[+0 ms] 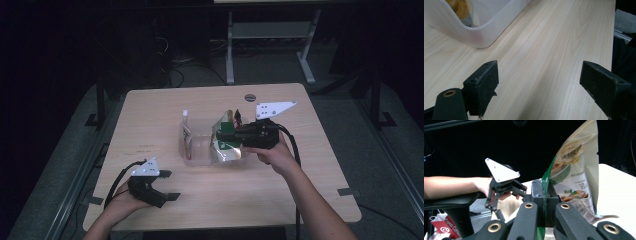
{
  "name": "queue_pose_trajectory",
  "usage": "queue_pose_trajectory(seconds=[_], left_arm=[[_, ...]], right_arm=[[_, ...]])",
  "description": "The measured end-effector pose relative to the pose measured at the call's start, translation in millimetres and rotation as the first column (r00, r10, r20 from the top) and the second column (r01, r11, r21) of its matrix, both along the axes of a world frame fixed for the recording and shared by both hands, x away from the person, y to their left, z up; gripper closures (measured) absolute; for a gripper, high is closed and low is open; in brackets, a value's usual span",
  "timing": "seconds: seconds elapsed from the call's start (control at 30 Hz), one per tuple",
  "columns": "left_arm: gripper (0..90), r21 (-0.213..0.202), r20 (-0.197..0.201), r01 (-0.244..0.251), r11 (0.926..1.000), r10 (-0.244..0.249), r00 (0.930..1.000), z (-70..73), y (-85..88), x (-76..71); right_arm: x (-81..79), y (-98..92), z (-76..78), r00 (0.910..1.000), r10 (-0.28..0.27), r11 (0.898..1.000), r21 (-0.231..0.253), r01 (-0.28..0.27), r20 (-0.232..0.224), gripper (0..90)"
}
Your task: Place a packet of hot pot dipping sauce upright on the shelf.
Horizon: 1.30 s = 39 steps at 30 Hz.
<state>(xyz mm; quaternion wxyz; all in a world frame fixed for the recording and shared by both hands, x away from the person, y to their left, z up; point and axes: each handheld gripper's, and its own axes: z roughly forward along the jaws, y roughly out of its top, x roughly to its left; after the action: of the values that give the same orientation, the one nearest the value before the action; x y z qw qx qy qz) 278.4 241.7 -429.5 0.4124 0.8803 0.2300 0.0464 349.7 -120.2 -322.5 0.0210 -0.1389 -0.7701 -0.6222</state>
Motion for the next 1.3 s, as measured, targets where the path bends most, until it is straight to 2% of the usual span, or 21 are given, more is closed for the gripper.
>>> queue_pose_trajectory(seconds=[0.23,0.5,0.63,0.73,0.87,1.1,1.3], left_arm=[[15.1,0.004,0.001,0.003,1.0,-0.003,1.0,-2.5,0.9,1.3],[15.1,0.005,-0.002,-0.001,1.0,0.001,1.0,-3.7,3.2,1.9],[15.2,0.006,-0.01,0.0,1.0,0.0,1.0,-4.5,2.2,1.7],[15.2,0.026,-0.008,0.01,0.9996,-0.01,0.9999,-5.8,0.4,1.7],[15.1,0.032,-0.007,0.015,0.9994,-0.015,0.9999,-5.9,-0.6,1.4],[15.1,0.033,-0.013,0.02,0.9992,-0.02,0.9997,-6.5,-1.1,1.2],[15.1,0.036,-0.022,0.025,0.999,-0.025,0.9994,-6.9,-1.9,0.5]], right_arm=[[16.8,3.7,0.9,0.9995,-0.031,0.999,-0.011,0.031,-0.003,90.0],[33.7,6.5,-11.7,0.997,-0.069,0.997,-0.042,0.068,-0.035,90.0],[36.0,7.2,-16.6,0.9959,-0.075,0.996,-0.056,0.072,-0.05,90.0],[38.3,9.3,-23.0,0.9947,-0.083,0.994,-0.079,0.078,-0.061,90.0],[40.0,11.1,-28.3,0.9929,-0.095,0.991,-0.101,0.087,-0.072,90.0],[40.7,16.7,-31.6,0.992,-0.103,0.987,-0.132,0.093,-0.072,90.0],[41.6,21.7,-36.7,0.9908,-0.12,0.979,-0.173,0.108,-0.062,89.8]])
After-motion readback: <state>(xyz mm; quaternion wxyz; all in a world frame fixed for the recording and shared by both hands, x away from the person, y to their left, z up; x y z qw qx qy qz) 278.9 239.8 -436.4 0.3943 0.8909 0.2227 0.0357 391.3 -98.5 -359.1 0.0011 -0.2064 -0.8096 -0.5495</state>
